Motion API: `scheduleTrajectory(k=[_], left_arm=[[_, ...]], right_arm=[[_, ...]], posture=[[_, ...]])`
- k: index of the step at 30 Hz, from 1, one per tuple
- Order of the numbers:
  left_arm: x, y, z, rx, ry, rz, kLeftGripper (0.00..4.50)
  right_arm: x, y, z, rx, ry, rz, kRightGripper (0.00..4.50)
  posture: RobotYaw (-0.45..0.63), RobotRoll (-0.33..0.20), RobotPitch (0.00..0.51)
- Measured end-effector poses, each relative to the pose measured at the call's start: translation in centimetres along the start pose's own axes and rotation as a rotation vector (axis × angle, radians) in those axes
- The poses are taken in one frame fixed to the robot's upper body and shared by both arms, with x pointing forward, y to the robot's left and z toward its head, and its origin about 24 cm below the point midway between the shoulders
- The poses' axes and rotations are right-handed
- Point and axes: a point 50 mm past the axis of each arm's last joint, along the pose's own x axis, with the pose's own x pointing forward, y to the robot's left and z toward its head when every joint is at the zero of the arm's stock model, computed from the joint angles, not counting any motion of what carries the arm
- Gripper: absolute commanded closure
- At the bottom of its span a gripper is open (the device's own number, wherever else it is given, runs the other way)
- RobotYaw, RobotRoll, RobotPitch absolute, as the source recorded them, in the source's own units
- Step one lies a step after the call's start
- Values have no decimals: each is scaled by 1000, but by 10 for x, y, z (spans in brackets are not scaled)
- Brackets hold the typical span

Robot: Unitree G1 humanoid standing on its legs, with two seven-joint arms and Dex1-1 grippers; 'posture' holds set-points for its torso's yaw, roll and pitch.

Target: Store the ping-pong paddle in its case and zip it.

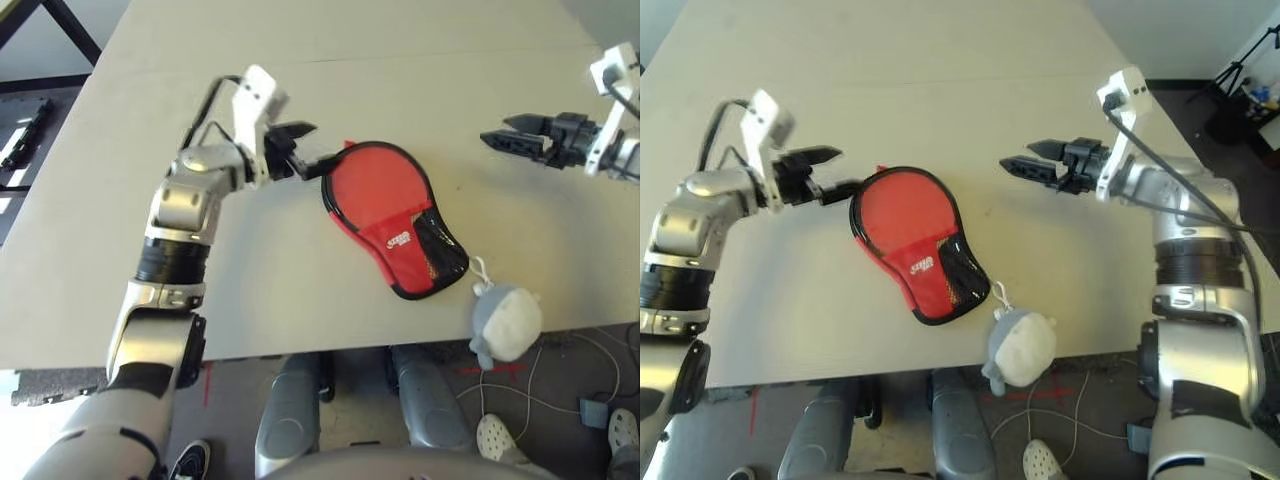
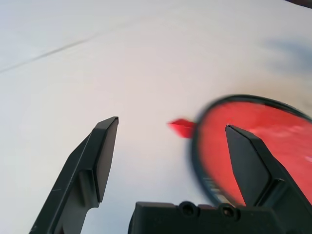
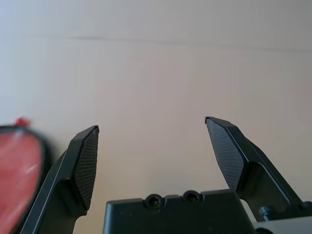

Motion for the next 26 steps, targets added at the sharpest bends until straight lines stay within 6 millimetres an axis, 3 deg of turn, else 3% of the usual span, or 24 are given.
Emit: scheduleTrajectory(k=[5, 11, 15, 21, 26], left_arm=[[-24, 32, -19, -37, -61, 275, 0], [-50, 50, -41, -50, -91, 492, 0], [-74, 62, -57, -62, -125, 658, 0], [-91, 69, -69, -83, -157, 775, 0], [-94, 69, -73, -91, -158, 795, 0]], right_arm=[[-1, -14, -15, 52, -60, -192, 18], [-9, -26, -26, 64, -103, -331, 18], [-21, -33, -45, 58, -96, -435, 18], [-29, -39, -51, 39, -126, -509, 18], [-33, -41, -59, 52, -109, -529, 18]], posture=[[-19, 0, 248], [-8, 0, 244], [-5, 0, 242], [-2, 0, 244], [-1, 0, 248]])
